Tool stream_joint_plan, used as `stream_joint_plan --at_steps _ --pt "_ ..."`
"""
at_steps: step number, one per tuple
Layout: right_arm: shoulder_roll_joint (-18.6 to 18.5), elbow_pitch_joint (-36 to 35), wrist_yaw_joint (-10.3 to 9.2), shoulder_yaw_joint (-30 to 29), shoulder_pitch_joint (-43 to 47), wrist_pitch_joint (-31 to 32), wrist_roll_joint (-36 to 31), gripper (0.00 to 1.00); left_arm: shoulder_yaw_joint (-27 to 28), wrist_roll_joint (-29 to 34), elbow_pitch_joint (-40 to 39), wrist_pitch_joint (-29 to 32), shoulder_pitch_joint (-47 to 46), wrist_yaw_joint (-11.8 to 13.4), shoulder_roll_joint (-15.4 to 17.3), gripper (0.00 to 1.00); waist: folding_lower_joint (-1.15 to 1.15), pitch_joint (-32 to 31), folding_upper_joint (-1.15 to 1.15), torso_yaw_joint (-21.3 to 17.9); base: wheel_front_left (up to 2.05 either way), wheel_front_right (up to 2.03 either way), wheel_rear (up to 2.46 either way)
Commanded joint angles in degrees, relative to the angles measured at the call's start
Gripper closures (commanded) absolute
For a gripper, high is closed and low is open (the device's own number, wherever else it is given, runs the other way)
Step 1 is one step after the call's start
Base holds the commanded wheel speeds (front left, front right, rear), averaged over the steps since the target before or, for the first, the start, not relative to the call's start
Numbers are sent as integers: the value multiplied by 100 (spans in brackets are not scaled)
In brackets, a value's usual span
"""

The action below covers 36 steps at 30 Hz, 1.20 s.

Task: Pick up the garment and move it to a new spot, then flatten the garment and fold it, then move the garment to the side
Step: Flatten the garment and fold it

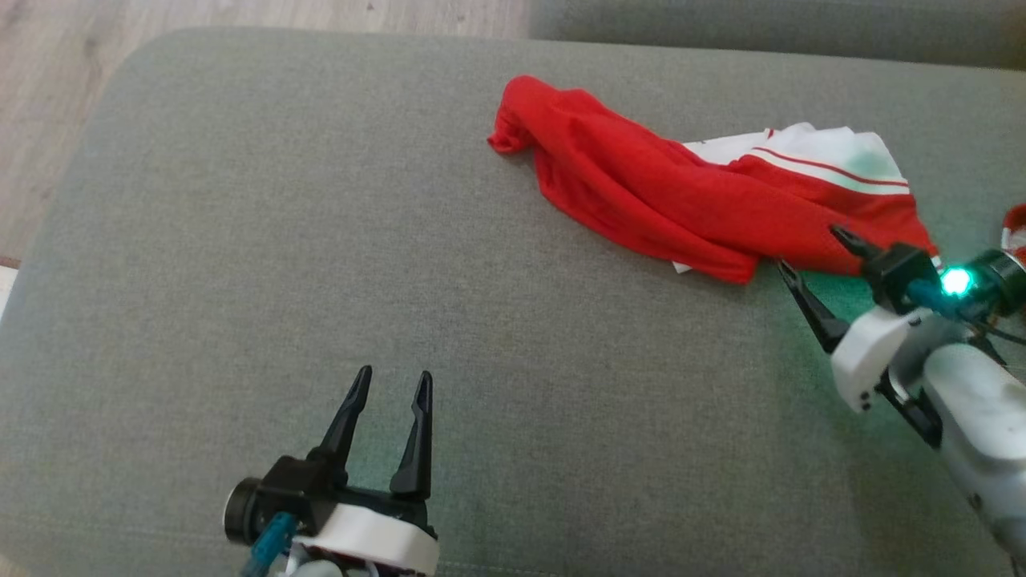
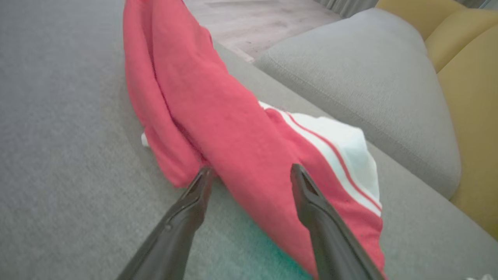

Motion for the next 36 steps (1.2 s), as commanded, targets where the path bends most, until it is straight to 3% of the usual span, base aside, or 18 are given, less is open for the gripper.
stream_joint_plan --at_steps 1,13,14,15,16,17,23,28,32,36 --pt "-148 -162 37 -17 37 35 -40 0 193 50 -196 -51 -54 36 117 0 1 86 0 -30 0 0 0" --pt "-312 405 37 -188 -231 531 -527 0 153 78 -244 -21 -194 42 141 0 1 466 0 163 0 0 0" --pt "-309 465 37 -202 -274 527 -544 15 155 75 -240 -22 -195 43 142 0 1 479 0 175 0 0 0" --pt "-300 517 37 -239 -318 514 -558 54 156 74 -234 -24 -194 46 143 0 1 482 0 181 0 0 0" --pt "-295 562 37 -281 -360 492 -587 85 159 71 -227 -25 -189 50 144 0 1 479 0 180 0 0 0" --pt "-280 592 37 -328 -391 441 -609 100 165 66 -219 -26 -182 58 146 0 1 468 0 169 0 0 0" --pt "-148 431 37 -528 -347 55 -753 100 165 30 -160 -33 -83 80 151 0 1 222 0 -53 0 0 0" --pt "-41 -342 37 -710 130 -102 -818 100 175 -17 -135 -34 67 112 180 0 1 -105 0 -386 0 0 0" --pt "-107 -1729 37 -932 1037 372 -840 100 196 -73 -163 -34 249 155 221 0 1 -453 0 -678 0 0 0" --pt "-314 -3320 37 -1120 1896 1266 -796 100 201 -106 -213 -32 349 181 249 0 1 -622 0 -784 0 0 0"
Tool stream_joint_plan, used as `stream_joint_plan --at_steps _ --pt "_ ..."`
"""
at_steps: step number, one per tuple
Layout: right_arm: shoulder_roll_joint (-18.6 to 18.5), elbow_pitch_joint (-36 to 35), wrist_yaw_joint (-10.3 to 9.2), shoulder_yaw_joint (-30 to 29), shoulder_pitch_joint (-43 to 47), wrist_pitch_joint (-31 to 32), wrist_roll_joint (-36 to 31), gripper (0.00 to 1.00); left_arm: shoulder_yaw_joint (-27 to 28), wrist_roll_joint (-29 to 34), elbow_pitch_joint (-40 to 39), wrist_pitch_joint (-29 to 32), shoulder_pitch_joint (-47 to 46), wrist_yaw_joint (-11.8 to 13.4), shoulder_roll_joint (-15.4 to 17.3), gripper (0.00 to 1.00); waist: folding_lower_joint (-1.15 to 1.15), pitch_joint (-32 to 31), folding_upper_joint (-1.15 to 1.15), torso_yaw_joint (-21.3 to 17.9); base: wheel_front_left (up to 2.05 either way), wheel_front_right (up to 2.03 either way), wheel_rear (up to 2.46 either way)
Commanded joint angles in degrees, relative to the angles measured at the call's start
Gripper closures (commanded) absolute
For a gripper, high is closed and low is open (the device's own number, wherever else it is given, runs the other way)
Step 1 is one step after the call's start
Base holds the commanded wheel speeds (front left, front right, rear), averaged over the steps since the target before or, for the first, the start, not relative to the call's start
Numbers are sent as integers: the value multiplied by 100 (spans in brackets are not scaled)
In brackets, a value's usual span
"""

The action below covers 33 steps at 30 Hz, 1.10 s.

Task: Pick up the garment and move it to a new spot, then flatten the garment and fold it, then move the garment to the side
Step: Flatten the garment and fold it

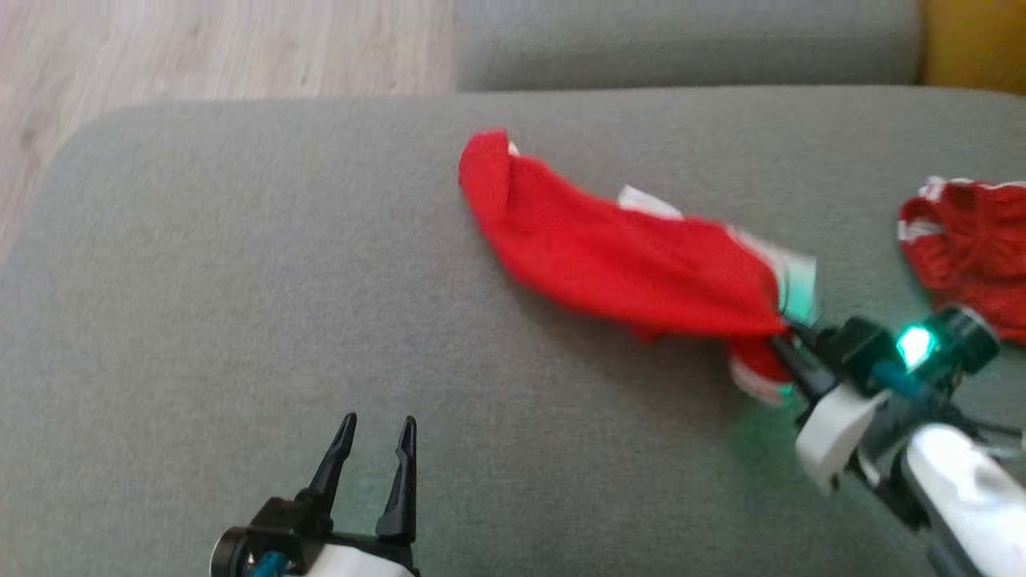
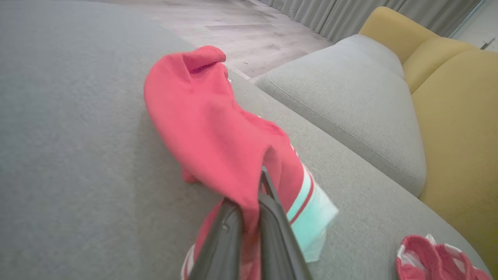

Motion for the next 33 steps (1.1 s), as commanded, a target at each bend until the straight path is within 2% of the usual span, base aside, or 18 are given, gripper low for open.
stream_joint_plan --at_steps 1,6,10,13,18,19,23,28,32,33 --pt "-240 -626 37 -90 106 272 34 100 195 -12 -213 -38 -110 38 80 0 1 -131 0 -108 0 0 0" --pt "-491 -2331 37 -516 631 1351 176 100 191 -24 -276 -33 -123 42 97 0 1 -55 0 -27 0 0 0" --pt "-617 -2571 37 -646 373 1775 435 100 166 -11 -283 -35 -224 8 73 0 1 132 0 146 0 0 0" --pt "-707 -2076 37 -610 -126 1960 782 100 120 14 -271 -34 -338 -30 31 0 1 301 0 318 0 0 0" --pt "-782 -637 37 -704 -1089 2045 1327 100 14 73 -200 -36 -555 -118 -62 0 1 608 0 715 0 0 0" --pt "-782 -637 37 -704 -1089 2045 1327 100 14 73 -200 -36 -555 -118 -62 0 1 608 0 715 0 0 0" --pt "-856 444 37 -757 -1744 1998 1383 100 -47 122 -147 -44 -711 -177 -141 0 1 863 0 1006 0 0 0" --pt "-951 1500 37 -803 -2436 1762 1160 100 -92 176 -99 -56 -863 -226 -251 0 1 1177 0 1272 0 0 0" --pt "-872 2098 37 -817 -2980 1461 875 100 -73 210 -59 -65 -937 -260 -295 0 1 1354 0 1338 0 0 0" --pt "-827 2222 37 -820 -3094 1333 765 67 -63 219 -51 -67 -952 -268 -307 0 1 1379 0 1338 0 0 0"
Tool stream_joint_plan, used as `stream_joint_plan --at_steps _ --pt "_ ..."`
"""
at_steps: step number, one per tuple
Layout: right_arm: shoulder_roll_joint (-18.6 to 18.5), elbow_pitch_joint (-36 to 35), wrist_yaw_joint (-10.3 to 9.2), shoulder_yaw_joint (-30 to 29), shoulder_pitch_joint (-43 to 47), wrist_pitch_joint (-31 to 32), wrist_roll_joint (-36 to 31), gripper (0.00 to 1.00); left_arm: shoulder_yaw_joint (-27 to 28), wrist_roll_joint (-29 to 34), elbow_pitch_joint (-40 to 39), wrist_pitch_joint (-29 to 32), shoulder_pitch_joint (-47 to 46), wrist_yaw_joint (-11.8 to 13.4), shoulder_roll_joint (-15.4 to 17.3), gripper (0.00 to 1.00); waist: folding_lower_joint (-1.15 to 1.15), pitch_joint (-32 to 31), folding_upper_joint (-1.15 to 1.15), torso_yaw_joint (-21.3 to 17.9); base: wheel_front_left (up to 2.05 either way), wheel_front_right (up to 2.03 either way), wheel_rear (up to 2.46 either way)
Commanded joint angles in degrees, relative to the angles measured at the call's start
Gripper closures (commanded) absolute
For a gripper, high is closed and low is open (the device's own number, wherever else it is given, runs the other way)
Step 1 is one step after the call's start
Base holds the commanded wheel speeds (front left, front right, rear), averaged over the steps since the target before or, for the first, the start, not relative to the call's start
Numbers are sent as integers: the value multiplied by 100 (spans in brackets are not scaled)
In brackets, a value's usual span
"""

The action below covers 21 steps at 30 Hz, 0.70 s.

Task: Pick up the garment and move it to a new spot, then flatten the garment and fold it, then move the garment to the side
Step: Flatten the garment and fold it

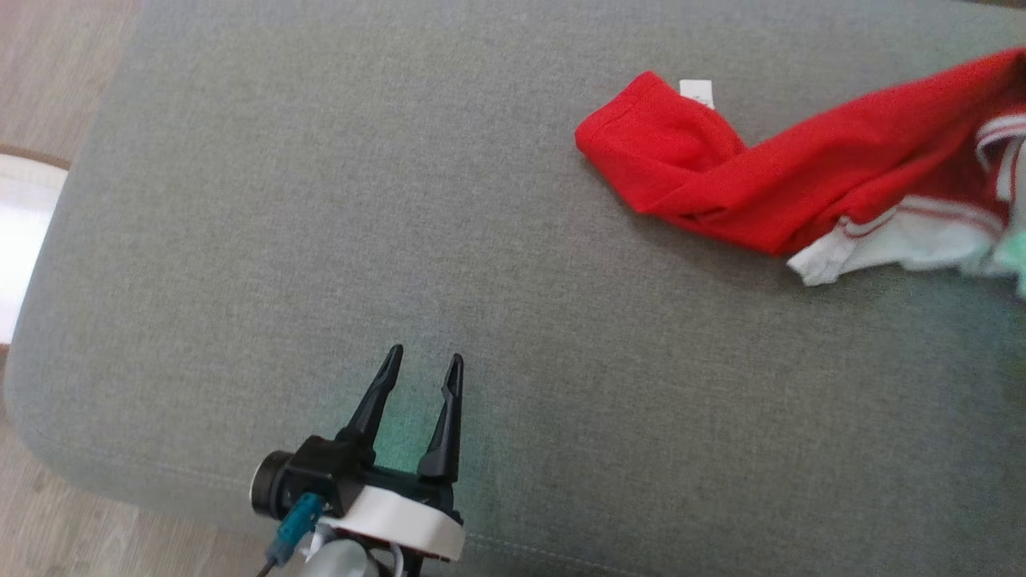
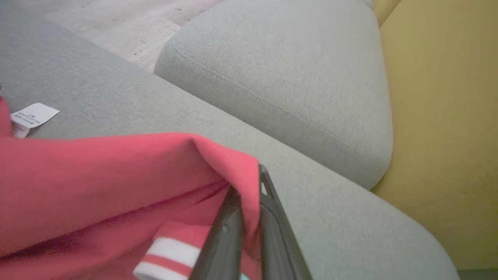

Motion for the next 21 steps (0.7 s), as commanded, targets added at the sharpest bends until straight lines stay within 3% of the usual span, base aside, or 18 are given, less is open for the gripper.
stream_joint_plan --at_steps 1,2,6,12,21 --pt "-35 -24 37 35 -221 -197 -189 20 162 66 -111 -66 -189 -17 13 0 -2 103 0 54 0 0 0" --pt "16 69 37 66 -300 -324 -282 0 173 74 -96 -68 -200 -20 1 0 -2 113 0 42 0 0 0" --pt "277 428 37 -1 -535 -859 -494 0 213 113 -54 -72 -232 -29 -25 0 -2 89 0 -82 0 0 0" --pt "692 478 37 157 -461 -1420 -230 0 306 135 -34 -75 -186 -27 13 0 -2 -119 0 -403 0 0 0" --pt "1257 -17 37 179 680 -1852 460 0 407 108 -73 -76 35 21 133 0 -2 -643 0 -913 0 0 0"
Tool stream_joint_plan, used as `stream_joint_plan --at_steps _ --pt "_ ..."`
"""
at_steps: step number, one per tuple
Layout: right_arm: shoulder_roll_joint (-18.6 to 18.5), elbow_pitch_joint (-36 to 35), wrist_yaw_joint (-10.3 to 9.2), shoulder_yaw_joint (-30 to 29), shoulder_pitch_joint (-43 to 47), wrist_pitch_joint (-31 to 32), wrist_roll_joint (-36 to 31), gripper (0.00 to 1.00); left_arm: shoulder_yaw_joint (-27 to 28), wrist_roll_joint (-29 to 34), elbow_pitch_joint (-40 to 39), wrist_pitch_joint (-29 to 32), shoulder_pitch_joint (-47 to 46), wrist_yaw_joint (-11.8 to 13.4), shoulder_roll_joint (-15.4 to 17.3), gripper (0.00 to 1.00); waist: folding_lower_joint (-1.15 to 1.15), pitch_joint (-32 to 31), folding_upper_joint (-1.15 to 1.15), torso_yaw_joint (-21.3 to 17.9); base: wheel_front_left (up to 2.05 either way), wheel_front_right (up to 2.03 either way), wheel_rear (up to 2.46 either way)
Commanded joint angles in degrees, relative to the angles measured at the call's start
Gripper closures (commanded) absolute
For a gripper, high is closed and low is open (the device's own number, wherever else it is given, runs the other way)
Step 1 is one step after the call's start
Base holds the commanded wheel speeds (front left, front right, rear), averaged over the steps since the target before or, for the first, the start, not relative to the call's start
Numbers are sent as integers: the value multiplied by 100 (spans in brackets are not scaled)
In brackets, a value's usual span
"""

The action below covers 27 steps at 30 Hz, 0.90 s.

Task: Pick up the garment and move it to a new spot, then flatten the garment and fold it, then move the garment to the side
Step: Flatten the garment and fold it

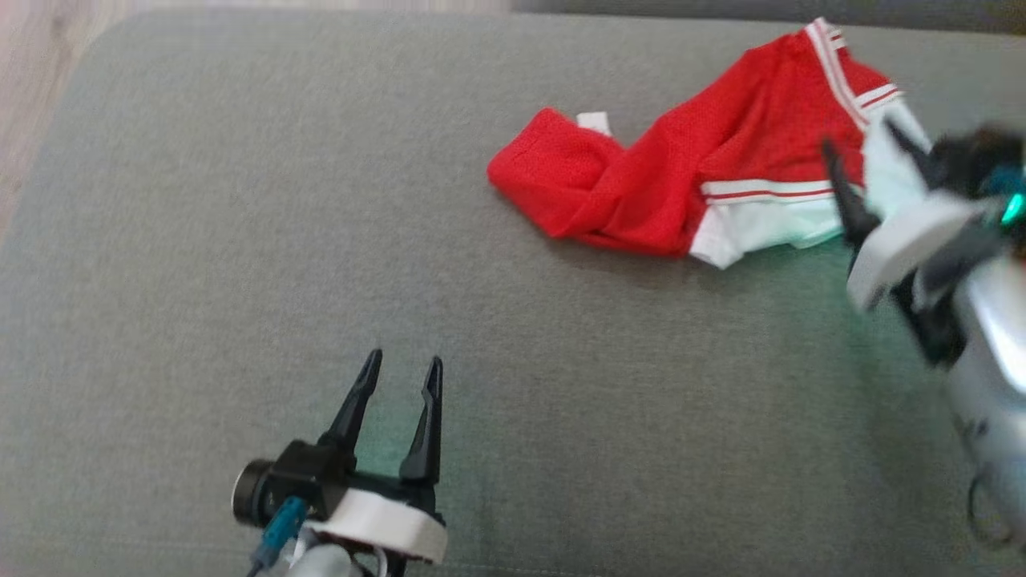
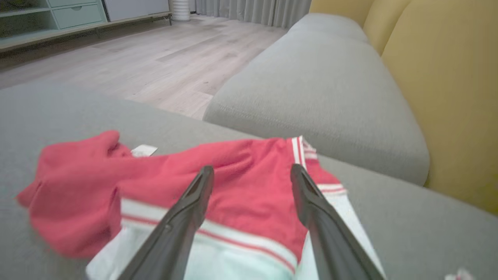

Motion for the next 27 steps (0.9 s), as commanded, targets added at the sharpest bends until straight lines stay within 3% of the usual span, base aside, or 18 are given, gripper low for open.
stream_joint_plan --at_steps 1,10,27 --pt "63 -227 37 -11 244 -77 97 0 188 9 -185 -69 22 27 113 0 1 -194 0 -176 0 0 0" --pt "433 -374 37 -427 1152 37 425 0 194 0 -325 -44 61 68 205 0 1 -71 0 -155 0 0 0" --pt "666 1055 37 -1744 333 318 569 0 35 53 -298 2 -85 47 191 0 1 293 0 354 0 0 0"
